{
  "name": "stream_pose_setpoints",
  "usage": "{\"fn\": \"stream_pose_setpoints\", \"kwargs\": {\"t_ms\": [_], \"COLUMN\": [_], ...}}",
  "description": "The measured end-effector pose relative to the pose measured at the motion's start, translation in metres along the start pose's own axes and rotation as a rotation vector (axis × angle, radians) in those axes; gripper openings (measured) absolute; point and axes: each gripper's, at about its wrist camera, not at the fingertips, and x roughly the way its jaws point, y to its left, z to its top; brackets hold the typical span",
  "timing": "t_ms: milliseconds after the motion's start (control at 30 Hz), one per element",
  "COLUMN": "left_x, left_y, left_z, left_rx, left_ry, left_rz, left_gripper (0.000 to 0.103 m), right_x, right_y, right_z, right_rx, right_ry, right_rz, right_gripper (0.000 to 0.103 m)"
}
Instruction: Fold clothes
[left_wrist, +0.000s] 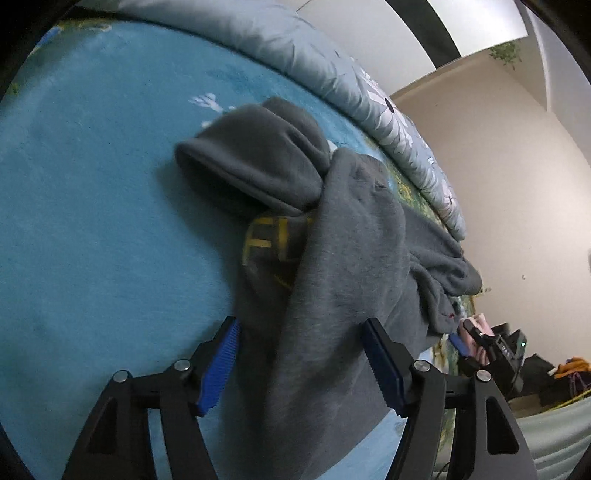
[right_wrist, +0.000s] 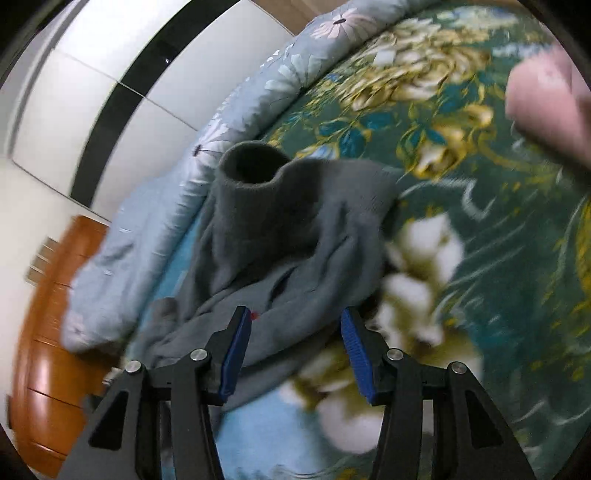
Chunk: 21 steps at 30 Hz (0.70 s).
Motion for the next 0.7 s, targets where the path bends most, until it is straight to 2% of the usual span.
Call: {"fn": "stream_pose_setpoints", "kwargs": {"t_ms": [100,133,167,200,233,333,500,600,700], "left_x": [-0.003,-0.006,-0.009,-0.013,-0.017,-0.048,-0.128,-0.164,-0.165], "left_y": [-0.004,-0.006,-0.008,-0.011,-0.015,-0.033,-0.053,-0.031,0.016], "left_z": [0.001,0.001,0.001,0.001,0.002,0.002,-0.008,-0.036,-0.074], "left_rx": [-0.004,-0.002,0.000,0.004,0.014,0.088,0.170,0.162,0.087], "left_ry": [-0.036,-0.051,-0.067,-0.079,-0.089,-0.167,-0.359,-0.449,-0.429], "left_rz": [0.007,0.007,0.006,0.014,0.022,-0.009,-0.113,-0.158,-0.117], "left_gripper": [0.067,0.045,0.032,0.007,0.003,0.002,0.002,0.002,0.002], "right_x": [0.016,0.017,0.009,0.001,-0.007,-0.031,-0.070,-0.098,-0.126], "right_y": [0.001,0.003,0.006,0.010,0.013,0.024,0.042,0.036,0.007], "right_z": [-0.004,-0.006,-0.007,-0.009,-0.010,-0.015,-0.022,-0.038,-0.066], "right_rx": [0.070,0.084,0.068,0.052,0.036,-0.013,-0.094,-0.138,-0.158], "right_ry": [0.025,0.025,0.012,-0.001,-0.014,-0.054,-0.120,-0.156,-0.176], "right_rz": [0.060,0.072,0.076,0.080,0.083,0.095,0.113,0.097,0.044], "right_gripper": [0.050,0.045,0.026,0.007,0.007,0.006,0.005,0.005,0.005]}}
